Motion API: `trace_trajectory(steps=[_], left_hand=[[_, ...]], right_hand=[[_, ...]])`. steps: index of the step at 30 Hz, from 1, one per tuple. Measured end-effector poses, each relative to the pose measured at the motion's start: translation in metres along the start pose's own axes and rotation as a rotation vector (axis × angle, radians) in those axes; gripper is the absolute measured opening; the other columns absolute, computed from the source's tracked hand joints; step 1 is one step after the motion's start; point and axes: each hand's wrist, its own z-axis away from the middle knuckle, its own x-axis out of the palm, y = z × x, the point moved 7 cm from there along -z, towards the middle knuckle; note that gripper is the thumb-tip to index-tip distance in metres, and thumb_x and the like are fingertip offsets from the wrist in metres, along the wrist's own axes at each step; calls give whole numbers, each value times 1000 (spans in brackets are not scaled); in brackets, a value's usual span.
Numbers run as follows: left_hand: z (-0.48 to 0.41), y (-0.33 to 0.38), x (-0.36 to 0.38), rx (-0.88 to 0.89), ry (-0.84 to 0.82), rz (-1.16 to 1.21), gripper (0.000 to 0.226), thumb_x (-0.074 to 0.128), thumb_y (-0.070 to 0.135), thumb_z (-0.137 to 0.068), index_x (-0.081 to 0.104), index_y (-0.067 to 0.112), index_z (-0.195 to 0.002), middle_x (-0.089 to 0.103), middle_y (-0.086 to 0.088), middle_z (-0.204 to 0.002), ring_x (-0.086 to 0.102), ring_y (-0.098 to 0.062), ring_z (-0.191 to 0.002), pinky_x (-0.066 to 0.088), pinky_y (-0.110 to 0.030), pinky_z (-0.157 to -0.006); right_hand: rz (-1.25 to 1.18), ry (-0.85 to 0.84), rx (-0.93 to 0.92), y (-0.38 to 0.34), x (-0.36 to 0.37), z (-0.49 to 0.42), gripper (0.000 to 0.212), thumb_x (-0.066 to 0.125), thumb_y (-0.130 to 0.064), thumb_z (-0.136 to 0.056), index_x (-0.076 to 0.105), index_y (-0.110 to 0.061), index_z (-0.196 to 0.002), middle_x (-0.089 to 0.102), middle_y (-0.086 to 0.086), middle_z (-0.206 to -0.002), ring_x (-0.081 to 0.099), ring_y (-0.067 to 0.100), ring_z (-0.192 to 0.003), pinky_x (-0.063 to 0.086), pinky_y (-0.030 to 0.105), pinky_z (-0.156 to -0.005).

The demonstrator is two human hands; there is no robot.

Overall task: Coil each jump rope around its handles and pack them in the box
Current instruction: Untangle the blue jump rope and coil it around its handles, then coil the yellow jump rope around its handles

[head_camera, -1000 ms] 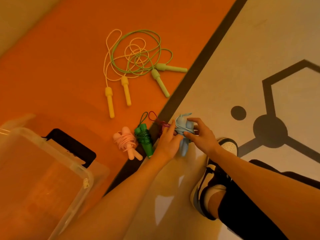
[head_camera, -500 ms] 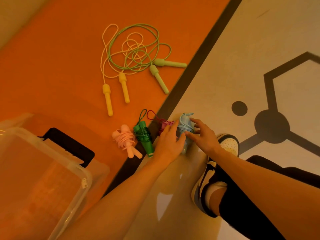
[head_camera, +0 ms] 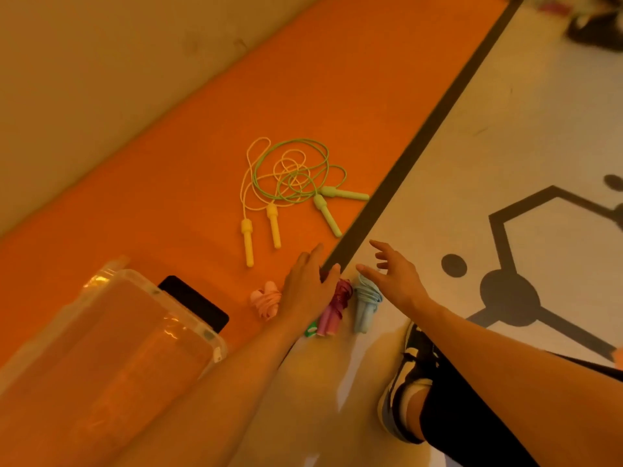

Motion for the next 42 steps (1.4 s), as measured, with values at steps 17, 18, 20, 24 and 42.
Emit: trace_trajectory(steps=[17,18,20,24,42], left_hand=[[-17,-52,-150,-151,399,-78,62,48,60,-96,42,21,-144,55,-4,-130,56,-24,-112,39,-32,-81],[-26,-59,-150,-161,404,-77,61,49,59,-96,43,21,-142,56,-5,-128,56,-24,-110,40,-33,-80],[-43,-79,-146,-204,408,-101,61,49,60,-96,43,21,-142,56,-7,-129,57,-26,-109,41,-34,-78],[-80,-125,-129,-323,414,-195,73,45,72,-91,39,24,-145,55,-8,-133,57,-32,-115,45,-39,-80],[-205,-238,-41,-336,365,-220,72,39,75,-90,34,35,-149,51,-9,-136,54,-34,-121,43,-40,-85]], right_hand=[[47,7,-286,-142,25,-50,60,63,-48,-92,47,-22,-143,62,8,-124,60,20,-103,42,29,-78],[63,0,-284,-138,34,-60,60,63,-49,-92,47,-22,-143,62,9,-122,61,21,-102,45,31,-79],[96,-9,-280,-129,54,-82,60,62,-51,-91,47,-23,-142,63,12,-120,60,22,-101,49,36,-81],[151,-31,-285,-119,101,-127,59,62,-49,-92,47,-23,-143,61,13,-120,55,15,-94,39,28,-75],[198,-36,-256,-85,241,-266,54,63,-43,-93,49,-24,-142,52,18,-128,56,35,-115,41,32,-94]])
